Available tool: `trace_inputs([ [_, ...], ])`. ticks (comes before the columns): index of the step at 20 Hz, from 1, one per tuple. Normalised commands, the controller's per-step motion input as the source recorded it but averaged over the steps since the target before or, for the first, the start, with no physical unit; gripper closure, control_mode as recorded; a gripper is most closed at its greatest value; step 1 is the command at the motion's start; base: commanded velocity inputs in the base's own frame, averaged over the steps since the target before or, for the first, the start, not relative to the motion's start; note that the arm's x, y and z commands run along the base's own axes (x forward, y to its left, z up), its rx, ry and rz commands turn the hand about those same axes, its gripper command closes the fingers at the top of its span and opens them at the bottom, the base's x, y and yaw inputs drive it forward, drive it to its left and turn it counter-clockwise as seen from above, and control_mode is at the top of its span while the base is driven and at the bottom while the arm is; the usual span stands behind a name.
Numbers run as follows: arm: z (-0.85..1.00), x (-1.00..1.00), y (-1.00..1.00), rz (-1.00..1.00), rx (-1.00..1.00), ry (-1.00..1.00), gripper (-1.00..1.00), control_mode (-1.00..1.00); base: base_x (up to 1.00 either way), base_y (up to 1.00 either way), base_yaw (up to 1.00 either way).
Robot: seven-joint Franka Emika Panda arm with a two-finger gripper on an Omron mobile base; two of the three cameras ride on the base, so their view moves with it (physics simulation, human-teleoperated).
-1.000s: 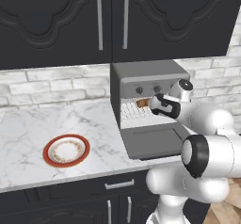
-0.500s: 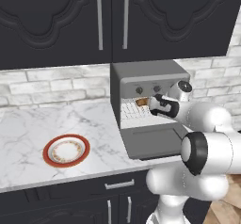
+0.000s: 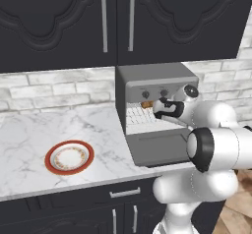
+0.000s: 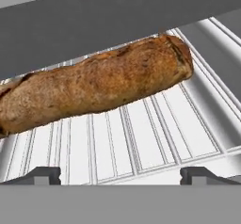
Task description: Pull the toaster oven rack outwards. Pick up the baguette from the plate and place it on the toaster oven rack. Close the toaster oven door fully and set the temperature to the lowest setting.
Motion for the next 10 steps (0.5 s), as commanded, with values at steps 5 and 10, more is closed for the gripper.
trace_inputs([
  [5,0.58,-0.10,0.00,0.00,0.00,-0.12,-1.00,-1.00,0.00,0.00,0.00],
  [10,0.75,-0.51,-0.03,0.00,0.05,-0.04,-1.00,-1.00,0.00,0.00,0.00],
])
